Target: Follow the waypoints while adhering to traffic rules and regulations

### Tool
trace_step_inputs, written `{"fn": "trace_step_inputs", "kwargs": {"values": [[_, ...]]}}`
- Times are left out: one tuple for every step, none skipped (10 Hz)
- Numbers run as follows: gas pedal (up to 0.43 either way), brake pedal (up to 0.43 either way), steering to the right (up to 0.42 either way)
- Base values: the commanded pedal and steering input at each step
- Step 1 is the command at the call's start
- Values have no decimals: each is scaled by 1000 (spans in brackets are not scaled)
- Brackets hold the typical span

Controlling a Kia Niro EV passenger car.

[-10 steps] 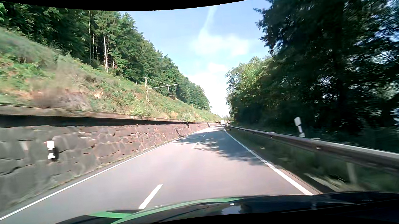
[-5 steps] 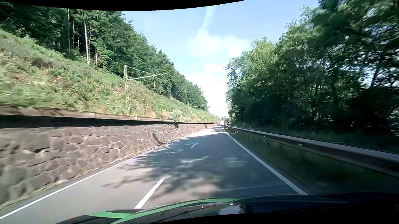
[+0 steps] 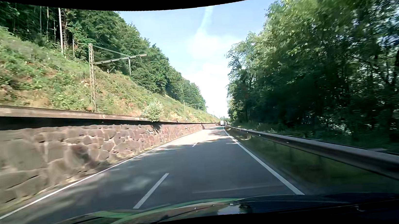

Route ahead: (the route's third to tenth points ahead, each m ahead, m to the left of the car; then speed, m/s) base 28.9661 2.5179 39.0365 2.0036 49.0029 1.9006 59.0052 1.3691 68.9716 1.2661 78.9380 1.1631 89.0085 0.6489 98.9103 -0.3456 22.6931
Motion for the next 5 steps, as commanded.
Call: {"fn": "trace_step_inputs", "kwargs": {"values": [[280, 0, 2], [280, 0, 2], [280, 0, 3], [268, 0, 3], [248, 0, 2]]}}
